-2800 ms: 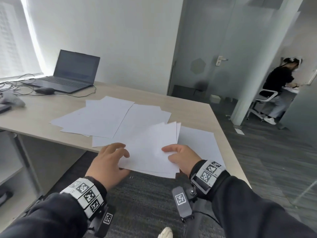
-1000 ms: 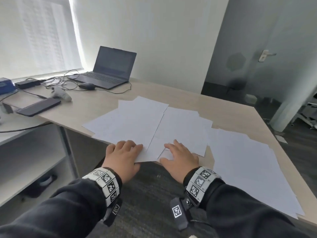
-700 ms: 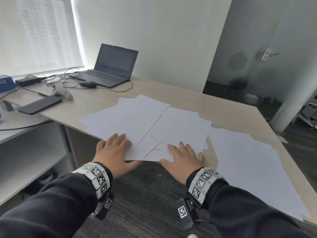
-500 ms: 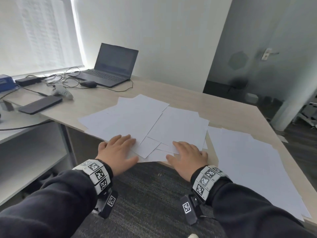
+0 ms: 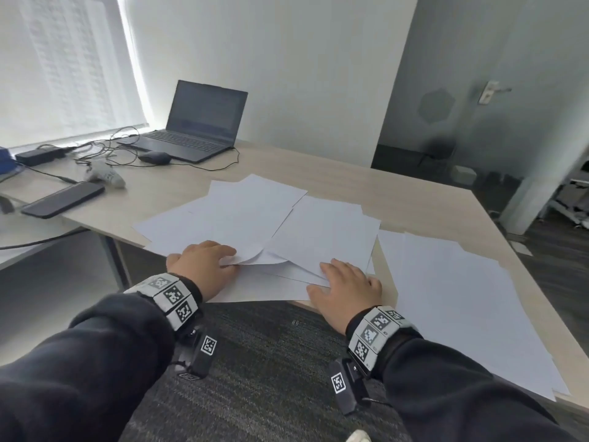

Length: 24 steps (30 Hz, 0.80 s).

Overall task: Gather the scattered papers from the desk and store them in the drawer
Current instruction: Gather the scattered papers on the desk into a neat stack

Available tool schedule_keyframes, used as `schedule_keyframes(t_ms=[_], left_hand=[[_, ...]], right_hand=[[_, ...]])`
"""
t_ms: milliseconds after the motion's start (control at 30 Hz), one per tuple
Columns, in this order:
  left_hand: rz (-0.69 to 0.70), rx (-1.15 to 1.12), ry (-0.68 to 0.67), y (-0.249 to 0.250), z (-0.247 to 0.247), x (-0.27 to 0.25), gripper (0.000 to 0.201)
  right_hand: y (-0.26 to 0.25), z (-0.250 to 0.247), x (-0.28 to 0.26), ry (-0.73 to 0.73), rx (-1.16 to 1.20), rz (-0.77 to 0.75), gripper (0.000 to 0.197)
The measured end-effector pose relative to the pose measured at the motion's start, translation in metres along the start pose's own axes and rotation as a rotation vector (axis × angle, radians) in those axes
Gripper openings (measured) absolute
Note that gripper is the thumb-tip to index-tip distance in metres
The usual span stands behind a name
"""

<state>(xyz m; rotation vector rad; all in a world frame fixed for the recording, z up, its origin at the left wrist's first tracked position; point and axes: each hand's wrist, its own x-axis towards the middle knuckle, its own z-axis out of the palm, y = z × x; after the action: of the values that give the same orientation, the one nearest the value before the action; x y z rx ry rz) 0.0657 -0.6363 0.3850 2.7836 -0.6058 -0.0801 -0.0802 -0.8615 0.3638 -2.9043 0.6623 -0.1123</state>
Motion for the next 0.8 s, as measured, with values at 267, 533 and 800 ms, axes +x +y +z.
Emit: schedule_keyframes(t_ms=[267,533,800], left_hand=[[-0.121,-0.112,0.127,0.002,-0.009,0.008,0.031],[-0.107,-0.579,0.433,-0.022,-0.027,0.013,0.032],[0.178,-0.416,0.367,0.03,-0.014,-0.006,0.025]], right_hand=[[0.001,-0.003,-0.002,0.066,0.042,-0.027,0.051],[0.0,-0.002,-0.002,0.076,0.092,-0.024,0.051],[0.001,-0.003,-0.003,0.075,0.158,-0.023,0.051]])
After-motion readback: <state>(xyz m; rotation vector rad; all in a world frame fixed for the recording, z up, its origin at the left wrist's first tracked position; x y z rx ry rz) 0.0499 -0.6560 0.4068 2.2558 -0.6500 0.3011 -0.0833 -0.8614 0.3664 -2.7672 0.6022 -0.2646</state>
